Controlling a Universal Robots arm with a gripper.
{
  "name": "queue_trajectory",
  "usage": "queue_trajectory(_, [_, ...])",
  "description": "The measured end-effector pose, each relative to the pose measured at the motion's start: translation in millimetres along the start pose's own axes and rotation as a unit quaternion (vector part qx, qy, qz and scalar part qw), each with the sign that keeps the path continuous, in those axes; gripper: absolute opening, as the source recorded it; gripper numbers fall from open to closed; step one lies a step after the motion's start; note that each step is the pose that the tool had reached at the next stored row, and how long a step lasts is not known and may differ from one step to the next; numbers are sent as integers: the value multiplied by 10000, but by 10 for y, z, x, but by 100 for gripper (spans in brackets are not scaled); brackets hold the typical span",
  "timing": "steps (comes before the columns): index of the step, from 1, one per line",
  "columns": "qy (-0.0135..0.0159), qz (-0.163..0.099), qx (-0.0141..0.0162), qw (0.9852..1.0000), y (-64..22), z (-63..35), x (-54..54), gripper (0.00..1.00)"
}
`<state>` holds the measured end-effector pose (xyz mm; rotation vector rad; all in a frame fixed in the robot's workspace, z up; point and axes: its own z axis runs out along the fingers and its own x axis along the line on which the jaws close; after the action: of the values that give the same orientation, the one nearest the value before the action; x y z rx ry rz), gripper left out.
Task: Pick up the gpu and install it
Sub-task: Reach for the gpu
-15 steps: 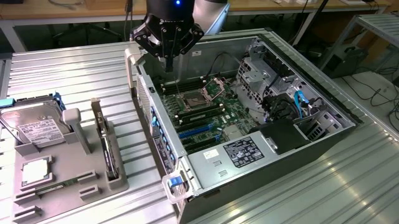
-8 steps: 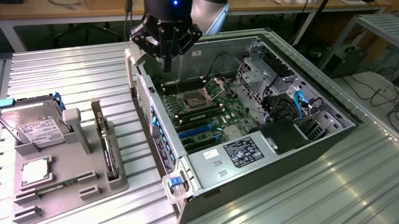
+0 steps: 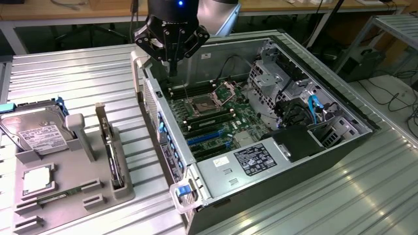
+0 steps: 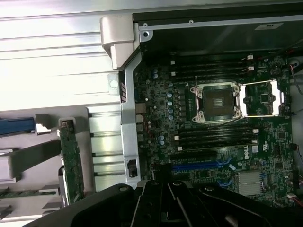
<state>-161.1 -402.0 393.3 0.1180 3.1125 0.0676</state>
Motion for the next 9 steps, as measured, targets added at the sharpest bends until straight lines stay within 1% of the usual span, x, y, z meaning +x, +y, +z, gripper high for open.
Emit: queue_trajectory(9, [0, 0, 0, 10000, -11, -1, 46, 11])
